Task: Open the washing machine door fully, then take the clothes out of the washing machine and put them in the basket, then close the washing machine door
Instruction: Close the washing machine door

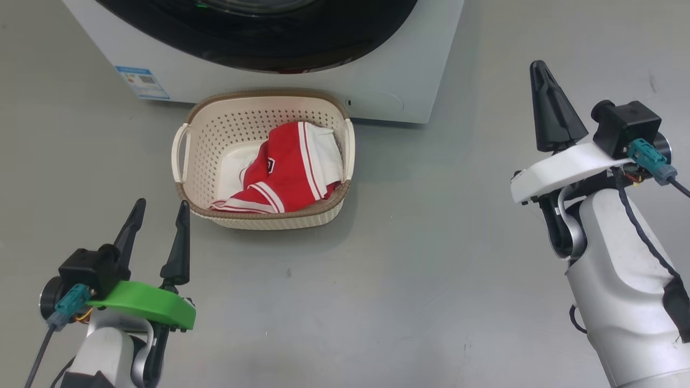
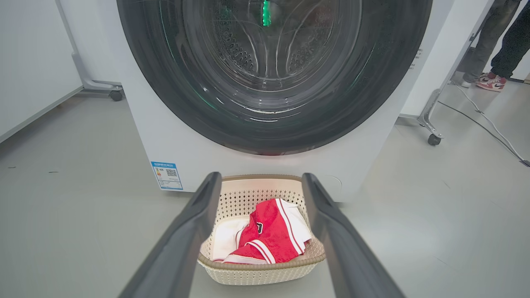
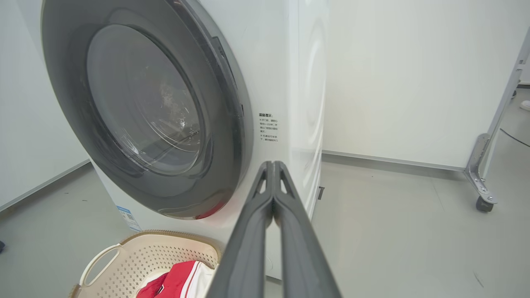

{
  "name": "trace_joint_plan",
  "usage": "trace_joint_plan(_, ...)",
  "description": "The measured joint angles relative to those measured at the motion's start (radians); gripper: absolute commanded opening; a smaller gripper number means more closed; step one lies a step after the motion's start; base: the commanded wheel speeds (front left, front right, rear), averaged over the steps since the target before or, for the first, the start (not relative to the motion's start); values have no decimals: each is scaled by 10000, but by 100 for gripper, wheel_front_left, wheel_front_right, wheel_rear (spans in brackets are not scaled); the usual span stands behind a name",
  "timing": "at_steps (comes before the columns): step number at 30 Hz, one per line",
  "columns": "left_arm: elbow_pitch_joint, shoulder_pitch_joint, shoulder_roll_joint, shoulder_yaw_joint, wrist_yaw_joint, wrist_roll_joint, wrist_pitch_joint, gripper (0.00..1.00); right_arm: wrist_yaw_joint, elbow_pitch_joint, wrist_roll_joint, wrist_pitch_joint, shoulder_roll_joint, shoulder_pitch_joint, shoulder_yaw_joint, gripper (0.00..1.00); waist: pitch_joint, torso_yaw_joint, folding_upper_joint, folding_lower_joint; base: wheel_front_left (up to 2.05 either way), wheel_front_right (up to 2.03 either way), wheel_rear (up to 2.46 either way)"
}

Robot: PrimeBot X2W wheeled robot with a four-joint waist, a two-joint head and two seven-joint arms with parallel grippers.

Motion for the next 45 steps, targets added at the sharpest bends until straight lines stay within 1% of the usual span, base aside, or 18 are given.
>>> trace_joint_plan(1, 4, 52, 0, 23, 2, 0, 0, 100, -58, -82, 0, 0, 0, 148, -48, 0, -93, -109, 0, 0, 0, 0, 0)
trace_joint_plan(6, 10, 301, -38, 127, 2, 73, 0, 100, -71, -477, -2, 0, 0, 903, -217, 0, -550, -616, 0, 0, 0, 0, 0)
trace_joint_plan(8, 6, 402, -59, 236, 4, 71, 0, 100, -151, -625, -4, 0, 6, 1174, -326, 0, -722, -797, 0, 0, 0, 0, 0)
trace_joint_plan(15, -117, 643, -105, 577, 25, 73, 0, 100, -161, -1087, -4, 0, 169, 1989, -477, 0, -1190, -1383, 0, 0, 0, 0, 0)
trace_joint_plan(17, -213, 689, -165, 650, 48, 77, 0, 100, -165, -1216, -6, 0, 174, 2253, -527, 0, -1319, -1498, 0, 0, 0, 0, 0)
trace_joint_plan(18, -280, 703, -207, 736, 127, 79, 0, 100, -205, -1269, -6, 0, 186, 2380, -543, 0, -1379, -1553, 0, 0, 0, 0, 0)
trace_joint_plan(21, -389, 761, -261, 892, 203, 90, 0, 100, -222, -1417, -6, 0, 257, 2743, -558, 0, -1523, -1708, 0, 0, 0, 0, 0)
trace_joint_plan(26, -502, 997, -330, 932, 203, 161, 0, 100, -234, -1668, -6, 0, 288, 3340, -692, 0, -1720, -1875, 0, -1, 0, 0, 0)
trace_joint_plan(36, -495, 1437, -435, 1035, 205, 380, 0, 100, -234, -2013, -25, 0, 412, 4193, -823, 0, -1992, -1959, 0, -1, 0, 0, 0)
trace_joint_plan(37, -479, 1489, -447, 1035, 205, 380, 0, 100, -234, -2061, -25, 0, 420, 4260, -830, 2, -2019, -1965, 0, 0, 0, 0, 0)
trace_joint_plan(38, -435, 1537, -468, 1047, 205, 353, 0, 100, -234, -2115, -27, 0, 424, 4334, -840, 24, -2036, -1971, 0, -1, 0, 0, 0)
trace_joint_plan(39, -366, 1578, -504, 1074, 205, 282, 0, 100, -236, -2144, -52, 0, 430, 4398, -846, 57, -2046, -1976, 0, -1, 0, 0, 0)
trace_joint_plan(40, -314, 1615, -535, 1085, 205, 232, 0, 100, -236, -2159, -82, 0, 435, 4454, -853, 98, -2055, -1978, 0, 0, 0, 0, 0)
trace_joint_plan(41, -280, 1633, -562, 1087, 203, 228, 0, 100, -236, -2178, -109, 0, 445, 4515, -863, 100, -2066, -1979, 0, -1, 0, 0, 0)
trace_joint_plan(45, -199, 1692, -594, 1156, 198, 155, 0, 100, -236, -2272, -134, 0, 487, 4679, -897, 100, -2111, -1980, 0, 0, 0, 0, 0)
